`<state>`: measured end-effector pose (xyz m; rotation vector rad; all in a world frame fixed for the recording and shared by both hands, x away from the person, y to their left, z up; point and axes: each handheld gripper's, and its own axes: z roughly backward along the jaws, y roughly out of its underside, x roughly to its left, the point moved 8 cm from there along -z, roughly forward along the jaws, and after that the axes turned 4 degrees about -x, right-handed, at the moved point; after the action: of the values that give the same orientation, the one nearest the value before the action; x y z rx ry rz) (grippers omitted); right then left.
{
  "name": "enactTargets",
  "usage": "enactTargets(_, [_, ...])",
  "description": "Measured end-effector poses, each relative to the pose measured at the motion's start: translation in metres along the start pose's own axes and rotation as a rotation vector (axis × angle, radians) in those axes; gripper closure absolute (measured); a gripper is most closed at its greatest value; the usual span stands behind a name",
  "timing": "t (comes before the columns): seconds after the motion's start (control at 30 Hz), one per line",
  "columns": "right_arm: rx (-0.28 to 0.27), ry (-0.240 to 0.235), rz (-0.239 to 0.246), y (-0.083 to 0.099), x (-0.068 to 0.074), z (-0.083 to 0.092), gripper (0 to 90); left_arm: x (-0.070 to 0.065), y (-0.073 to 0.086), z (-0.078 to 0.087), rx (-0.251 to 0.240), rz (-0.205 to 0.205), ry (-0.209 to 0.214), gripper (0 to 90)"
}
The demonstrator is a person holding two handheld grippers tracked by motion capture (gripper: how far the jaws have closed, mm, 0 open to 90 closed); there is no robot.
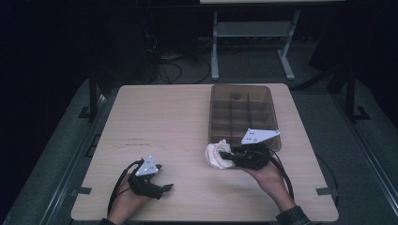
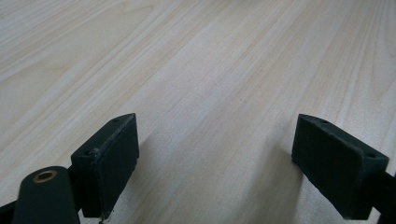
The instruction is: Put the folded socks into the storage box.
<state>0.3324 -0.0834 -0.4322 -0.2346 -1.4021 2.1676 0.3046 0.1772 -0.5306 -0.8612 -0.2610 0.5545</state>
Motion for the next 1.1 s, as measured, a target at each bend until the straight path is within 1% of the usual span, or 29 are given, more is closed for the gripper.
enactTargets(0.07, [-0.010, 0.010, -0.002, -0.002, -0.004, 0.002, 73.4, 0.001, 0.000, 0.000, 0.001, 0.004, -0.005, 14.9])
enactTargets(0.2, [-0.009, 0.020, -0.018, -0.004, -0.011, 0.004, 73.4, 0.001, 0.000, 0.000, 0.001, 0.002, -0.004, 14.9])
enactTargets(0.3, [-0.018, 0.035, -0.033, -0.008, -0.019, 0.006, 73.4, 0.001, 0.000, 0.000, 0.003, 0.000, -0.004, 14.9])
enactTargets(0.4, [-0.032, 0.048, -0.037, -0.012, -0.026, 0.008, 73.4, 0.001, 0.000, 0.000, 0.004, -0.001, -0.005, 14.8])
enactTargets(0.47, [-0.028, 0.053, -0.046, -0.013, -0.029, 0.008, 73.4, 0.001, 0.000, 0.000, 0.004, -0.001, -0.005, 14.8])
enactTargets(0.83, [-0.042, 0.099, -0.071, -0.019, -0.053, 0.011, 73.4, 0.001, 0.000, 0.000, 0.001, 0.002, -0.005, 14.8])
enactTargets(1.0, [-0.037, 0.117, -0.078, -0.017, -0.062, 0.012, 73.2, 0.001, 0.000, 0.000, 0.003, 0.000, -0.005, 14.8])
enactTargets(1.1, [-0.036, 0.129, -0.078, -0.019, -0.067, 0.014, 73.2, 0.001, 0.000, 0.000, 0.003, 0.001, -0.005, 14.8])
